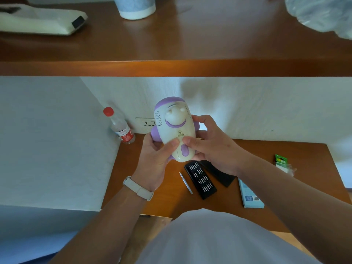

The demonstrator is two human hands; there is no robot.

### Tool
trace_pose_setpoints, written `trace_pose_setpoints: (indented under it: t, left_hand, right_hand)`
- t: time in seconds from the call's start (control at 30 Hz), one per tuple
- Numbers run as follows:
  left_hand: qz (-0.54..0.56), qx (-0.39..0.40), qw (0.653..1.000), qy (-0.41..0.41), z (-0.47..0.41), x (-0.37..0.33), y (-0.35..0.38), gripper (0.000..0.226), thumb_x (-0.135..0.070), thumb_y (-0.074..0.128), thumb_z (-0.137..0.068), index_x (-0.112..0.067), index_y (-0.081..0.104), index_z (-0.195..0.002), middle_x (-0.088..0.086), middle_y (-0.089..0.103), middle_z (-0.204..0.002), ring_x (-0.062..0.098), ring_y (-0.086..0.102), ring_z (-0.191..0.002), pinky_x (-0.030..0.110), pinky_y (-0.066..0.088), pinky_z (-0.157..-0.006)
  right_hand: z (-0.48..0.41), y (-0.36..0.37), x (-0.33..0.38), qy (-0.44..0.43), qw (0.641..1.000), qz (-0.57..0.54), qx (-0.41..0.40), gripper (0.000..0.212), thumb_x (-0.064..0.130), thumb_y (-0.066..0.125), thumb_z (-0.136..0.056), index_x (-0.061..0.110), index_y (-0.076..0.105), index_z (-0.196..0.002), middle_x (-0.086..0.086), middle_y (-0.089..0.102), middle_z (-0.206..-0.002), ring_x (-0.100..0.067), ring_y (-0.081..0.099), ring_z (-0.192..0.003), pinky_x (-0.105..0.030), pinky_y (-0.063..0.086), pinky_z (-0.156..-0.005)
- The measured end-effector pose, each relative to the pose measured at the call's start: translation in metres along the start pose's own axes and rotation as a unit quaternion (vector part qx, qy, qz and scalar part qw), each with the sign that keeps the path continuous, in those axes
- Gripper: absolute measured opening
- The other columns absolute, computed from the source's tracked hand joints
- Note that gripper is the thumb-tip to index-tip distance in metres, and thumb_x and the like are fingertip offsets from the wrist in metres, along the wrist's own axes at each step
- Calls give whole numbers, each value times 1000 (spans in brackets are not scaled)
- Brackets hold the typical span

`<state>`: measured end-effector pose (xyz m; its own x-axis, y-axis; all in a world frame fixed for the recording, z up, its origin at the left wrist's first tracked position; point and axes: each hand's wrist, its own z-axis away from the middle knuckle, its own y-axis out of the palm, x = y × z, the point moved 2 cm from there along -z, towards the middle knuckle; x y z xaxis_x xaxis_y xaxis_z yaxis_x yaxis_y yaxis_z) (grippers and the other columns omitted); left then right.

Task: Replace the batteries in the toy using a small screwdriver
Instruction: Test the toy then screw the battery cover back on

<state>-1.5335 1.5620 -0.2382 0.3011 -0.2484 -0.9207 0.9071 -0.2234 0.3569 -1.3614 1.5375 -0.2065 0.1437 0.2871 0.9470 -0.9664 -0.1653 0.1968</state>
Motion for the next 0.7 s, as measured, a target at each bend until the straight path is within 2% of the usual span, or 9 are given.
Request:
trace_pose_setpoints:
  t: [0.17, 0.3, 0.47, 0.53, 0.57, 0.63, 0.7]
  left_hand:
    - [-21, 5, 1000, 11, 1, -2, -15, 81, -28, 81, -81, -4, 38, -145, 22, 58, -136, 36, 61, -124, 47, 59, -90]
    - [-59, -12, 998, 30, 0, -1, -25, 74, -27, 75, -82, -6, 40, -144, 20, 59, -134, 34, 62, -122, 51, 58, -92]
    - [-68, -26, 997, 12, 2, 8, -38, 64, -31, 77, -86, -11, 47, -139, 12, 65, -127, 29, 64, -120, 42, 59, -89]
    - [-82, -29, 996, -2, 4, 15, -46, 58, -32, 75, -88, -14, 50, -137, 7, 68, -123, 27, 64, -121, 40, 59, -90]
    - [-91, -26, 995, -11, 4, 19, -51, 61, -36, 76, -87, -14, 50, -138, 7, 68, -123, 27, 63, -121, 40, 59, -90]
    - [-100, -15, 994, -32, 7, 26, -62, 71, -47, 78, -80, -15, 51, -137, 5, 69, -123, 26, 64, -121, 38, 59, -90]
    - [-101, -9, 993, -57, 11, 34, -72, 74, -52, 81, -74, -19, 53, -134, 1, 70, -121, 23, 65, -119, 34, 59, -89]
  right_hand:
    - [-5, 9, -4, 4, 1000, -7, 8, 57, 26, 77, -83, 38, 43, -127, -9, 64, -124, -22, 69, -109, -44, 59, -88]
    - [-9, 20, -6, -9, 1000, 10, -3, 54, 22, 76, -85, 39, 43, -125, -8, 65, -122, -24, 68, -110, -46, 59, -88]
    - [-16, 32, -18, 8, 999, 18, -26, 57, 18, 73, -89, 31, 39, -133, -11, 67, -120, -23, 71, -105, -43, 60, -87]
    - [-18, 38, -25, 14, 999, 5, -28, 47, 15, 71, -90, 33, 47, -127, -9, 70, -117, -22, 72, -102, -42, 61, -84]
    - [-19, 42, -30, 14, 1000, 1, -26, 39, 13, 70, -91, 38, 55, -117, -5, 72, -112, -20, 72, -100, -39, 61, -81]
    - [-21, 48, -43, 23, 999, -10, -25, 37, 12, 69, -91, 48, 63, -99, 3, 74, -105, -18, 72, -99, -35, 61, -78]
    - [-24, 52, -61, 54, 997, -18, -49, 37, 17, 72, -89, 43, 57, -111, -1, 70, -116, -21, 70, -104, -36, 61, -80]
